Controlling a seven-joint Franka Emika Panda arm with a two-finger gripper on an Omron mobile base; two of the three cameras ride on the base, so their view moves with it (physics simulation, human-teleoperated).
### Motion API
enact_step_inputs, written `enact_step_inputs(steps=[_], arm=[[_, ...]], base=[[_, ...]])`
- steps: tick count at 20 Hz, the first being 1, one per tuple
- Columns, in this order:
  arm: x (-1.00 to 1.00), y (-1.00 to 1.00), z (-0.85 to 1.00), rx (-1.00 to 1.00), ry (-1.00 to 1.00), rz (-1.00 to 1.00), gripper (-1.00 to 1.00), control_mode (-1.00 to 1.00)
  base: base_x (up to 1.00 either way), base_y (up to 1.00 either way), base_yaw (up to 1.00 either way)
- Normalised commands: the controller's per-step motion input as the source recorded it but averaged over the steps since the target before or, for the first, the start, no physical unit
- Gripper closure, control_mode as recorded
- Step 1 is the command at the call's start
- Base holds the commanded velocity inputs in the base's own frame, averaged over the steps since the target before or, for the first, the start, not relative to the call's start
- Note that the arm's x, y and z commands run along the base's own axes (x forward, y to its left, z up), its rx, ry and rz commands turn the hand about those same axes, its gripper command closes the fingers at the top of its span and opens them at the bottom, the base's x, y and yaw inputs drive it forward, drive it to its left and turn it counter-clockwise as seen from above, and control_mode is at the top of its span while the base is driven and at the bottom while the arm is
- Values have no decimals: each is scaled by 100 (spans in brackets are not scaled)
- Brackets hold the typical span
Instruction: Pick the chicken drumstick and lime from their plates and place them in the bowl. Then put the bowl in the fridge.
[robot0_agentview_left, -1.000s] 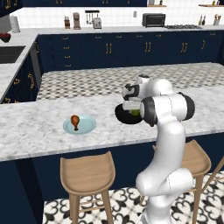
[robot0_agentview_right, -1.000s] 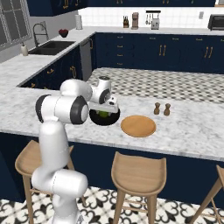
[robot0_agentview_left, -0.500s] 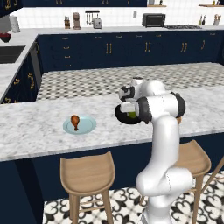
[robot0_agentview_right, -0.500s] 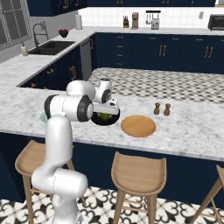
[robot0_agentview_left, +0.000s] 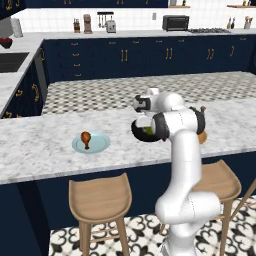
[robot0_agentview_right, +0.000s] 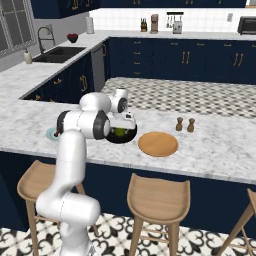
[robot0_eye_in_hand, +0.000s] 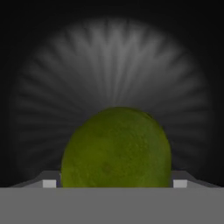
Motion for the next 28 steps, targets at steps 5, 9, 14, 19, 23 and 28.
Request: enact_step_inputs(steps=[5, 9, 14, 19, 23, 28], arm=[[-4, 19, 11, -1, 1, 6, -100, -100], [-25, 26, 33, -3, 0, 5, -100, -100], [-67, 42, 45, 0, -6, 4, -100, -100], [-94, 88, 18, 0, -10, 0, -100, -100], [-69, 100, 1, -2, -10, 0, -100, -100], [-55, 100, 0, 0, -21, -4, -100, -100]], base=[[0, 0, 0], [0, 0, 0], [0, 0, 0], [0, 0, 0], [0, 0, 0], [0, 0, 0]])
